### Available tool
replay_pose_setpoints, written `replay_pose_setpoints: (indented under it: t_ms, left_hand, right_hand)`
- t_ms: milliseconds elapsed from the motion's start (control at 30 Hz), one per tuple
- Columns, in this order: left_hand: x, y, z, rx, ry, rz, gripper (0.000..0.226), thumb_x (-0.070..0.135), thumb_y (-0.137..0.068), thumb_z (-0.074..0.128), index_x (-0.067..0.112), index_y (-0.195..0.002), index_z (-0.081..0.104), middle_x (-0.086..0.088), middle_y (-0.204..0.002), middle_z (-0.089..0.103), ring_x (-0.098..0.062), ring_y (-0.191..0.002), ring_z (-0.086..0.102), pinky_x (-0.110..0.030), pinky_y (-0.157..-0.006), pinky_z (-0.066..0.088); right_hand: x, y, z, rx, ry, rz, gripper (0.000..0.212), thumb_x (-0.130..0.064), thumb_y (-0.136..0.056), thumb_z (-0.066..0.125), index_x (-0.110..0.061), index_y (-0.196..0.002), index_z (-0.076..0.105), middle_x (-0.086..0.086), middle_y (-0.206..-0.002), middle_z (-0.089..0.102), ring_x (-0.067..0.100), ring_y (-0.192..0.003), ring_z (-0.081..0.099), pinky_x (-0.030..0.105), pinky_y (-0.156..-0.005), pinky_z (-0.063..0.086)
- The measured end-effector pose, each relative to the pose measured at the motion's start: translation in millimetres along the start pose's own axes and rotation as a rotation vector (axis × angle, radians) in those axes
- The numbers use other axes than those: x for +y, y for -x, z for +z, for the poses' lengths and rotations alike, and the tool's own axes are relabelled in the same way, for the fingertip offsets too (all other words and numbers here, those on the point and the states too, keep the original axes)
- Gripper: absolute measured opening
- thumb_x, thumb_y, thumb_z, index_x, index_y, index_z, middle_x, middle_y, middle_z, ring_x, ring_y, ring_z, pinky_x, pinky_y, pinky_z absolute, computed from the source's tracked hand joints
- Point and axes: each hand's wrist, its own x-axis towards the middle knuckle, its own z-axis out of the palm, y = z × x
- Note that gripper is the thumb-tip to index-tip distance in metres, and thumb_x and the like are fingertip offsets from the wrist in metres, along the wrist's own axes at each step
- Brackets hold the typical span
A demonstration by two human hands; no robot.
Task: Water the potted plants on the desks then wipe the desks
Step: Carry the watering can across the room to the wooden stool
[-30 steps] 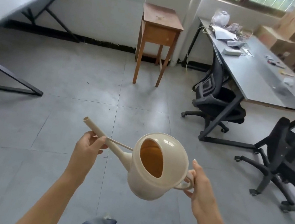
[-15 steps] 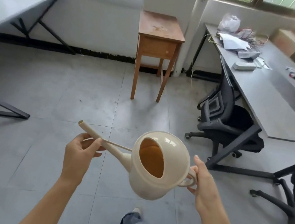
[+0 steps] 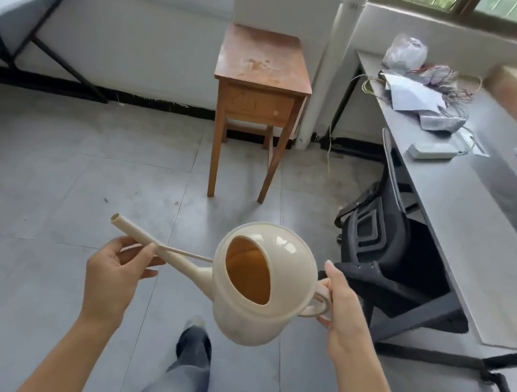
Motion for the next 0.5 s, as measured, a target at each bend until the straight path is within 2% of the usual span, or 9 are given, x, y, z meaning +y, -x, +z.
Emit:
replay_pose_setpoints:
  t_ms: [100, 233, 300, 367, 500]
  left_hand:
    - [1.0, -53.9, 31.8, -0.018, 0.016, 0.011, 0.012, 0.004, -0.084, 0.06, 0.016, -0.083, 0.059, -0.007, -0.079, 0.066, -0.006, -0.057, 0.069, -0.014, -0.05, 0.052]
    - [11.7, -129.9, 78.5, -0.057, 0.042, 0.008, 0.012, 0.004, -0.083, 0.061, 0.016, -0.082, 0.06, -0.002, -0.073, 0.068, -0.007, -0.058, 0.069, -0.014, -0.05, 0.053]
    - [18.6, -167.9, 101.8, -0.077, 0.05, 0.004, 0.01, 0.004, -0.082, 0.062, 0.014, -0.084, 0.061, 0.005, -0.062, 0.071, -0.007, -0.059, 0.069, -0.015, -0.051, 0.053]
    - [24.6, -205.1, 125.4, -0.098, 0.046, 0.007, 0.012, 0.004, -0.083, 0.062, 0.016, -0.083, 0.06, 0.012, -0.061, 0.071, -0.007, -0.059, 0.069, -0.015, -0.051, 0.052]
    - [36.3, -264.3, 168.3, -0.116, 0.05, 0.008, 0.014, 0.004, -0.083, 0.062, 0.017, -0.081, 0.059, 0.011, -0.06, 0.07, -0.007, -0.059, 0.069, -0.015, -0.05, 0.052]
  right_hand:
    - [-27.1, -50.3, 10.0, -0.004, 0.014, 0.01, 0.043, -0.046, -0.087, 0.046, -0.016, -0.057, 0.038, 0.002, -0.068, 0.049, 0.02, -0.082, 0.049, 0.04, -0.09, 0.037]
    - [-69.1, -115.6, 27.0, -0.007, 0.044, 0.024, 0.046, -0.048, -0.087, 0.045, -0.016, -0.054, 0.037, 0.004, -0.064, 0.049, 0.021, -0.078, 0.051, 0.043, -0.095, 0.04]
    - [-91.9, -146.5, 37.3, 0.003, 0.05, 0.021, 0.047, -0.047, -0.087, 0.045, -0.017, -0.052, 0.037, 0.005, -0.061, 0.048, 0.023, -0.075, 0.05, 0.042, -0.091, 0.042]
    - [-115.0, -178.2, 46.4, 0.026, 0.039, 0.007, 0.047, -0.045, -0.088, 0.045, -0.018, -0.051, 0.035, 0.005, -0.059, 0.043, 0.024, -0.071, 0.043, 0.038, -0.083, 0.038]
    - [-156.4, -238.1, 56.0, 0.046, 0.048, -0.01, 0.047, -0.045, -0.088, 0.044, -0.018, -0.05, 0.035, 0.01, -0.066, 0.042, 0.024, -0.076, 0.042, 0.038, -0.083, 0.033]
